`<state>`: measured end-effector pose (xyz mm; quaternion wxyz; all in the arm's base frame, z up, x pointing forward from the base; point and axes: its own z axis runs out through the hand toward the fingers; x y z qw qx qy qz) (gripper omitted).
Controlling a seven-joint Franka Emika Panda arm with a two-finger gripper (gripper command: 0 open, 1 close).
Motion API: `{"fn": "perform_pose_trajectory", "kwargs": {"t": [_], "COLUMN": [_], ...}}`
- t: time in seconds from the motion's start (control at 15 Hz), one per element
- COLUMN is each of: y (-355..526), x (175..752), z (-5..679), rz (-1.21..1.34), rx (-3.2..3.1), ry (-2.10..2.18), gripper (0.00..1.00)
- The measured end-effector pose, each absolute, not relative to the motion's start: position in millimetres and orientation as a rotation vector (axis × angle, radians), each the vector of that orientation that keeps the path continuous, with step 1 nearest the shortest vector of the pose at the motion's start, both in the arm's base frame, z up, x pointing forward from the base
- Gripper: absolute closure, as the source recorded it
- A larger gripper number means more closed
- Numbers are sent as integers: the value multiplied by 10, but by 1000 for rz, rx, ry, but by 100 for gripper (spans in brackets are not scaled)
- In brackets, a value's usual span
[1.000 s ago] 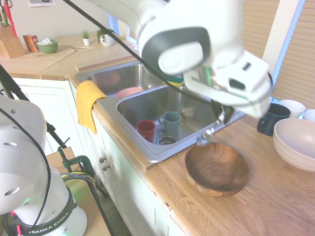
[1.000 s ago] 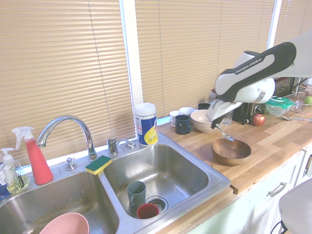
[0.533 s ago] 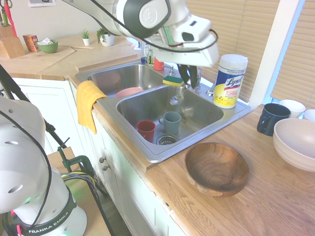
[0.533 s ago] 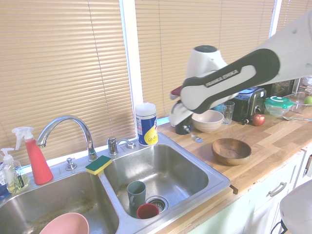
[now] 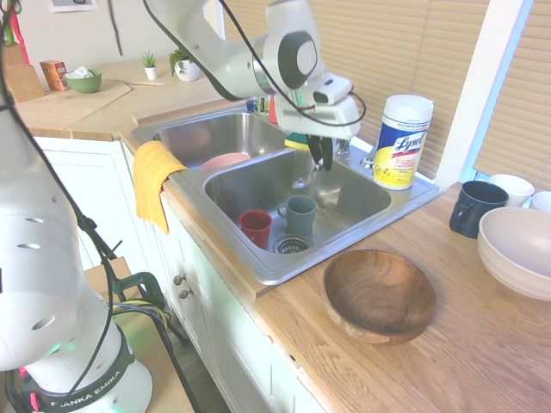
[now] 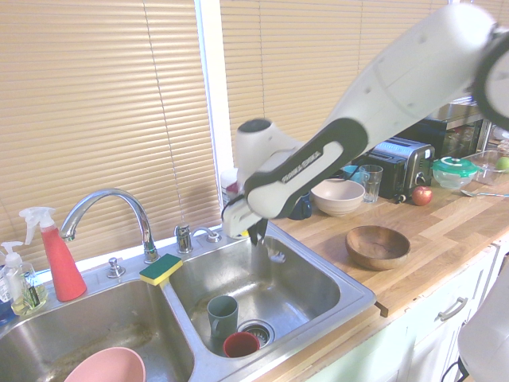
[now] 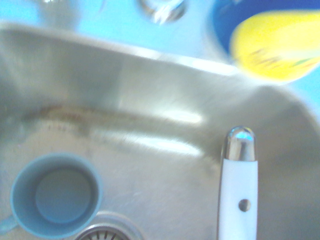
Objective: Put the spoon into the sink
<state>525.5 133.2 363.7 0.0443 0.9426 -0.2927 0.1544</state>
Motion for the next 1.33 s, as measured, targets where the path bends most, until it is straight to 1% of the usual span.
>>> {"fn": "perform_pose_trajectory", "kwargs": {"t": [0.2, 0.47, 0.8, 1.07, 1.33], "y": [1449, 1474, 1559, 1530, 1442], "x": [5436, 5863, 6099, 6223, 6174], "z": [3252, 2653, 1940, 1673, 1514], "rz": [429, 313, 213, 104, 75], "rx": [2859, 2848, 2795, 2753, 2720], "ry": [-884, -899, -888, -898, -888], "gripper": [100, 100, 100, 100, 100]}}
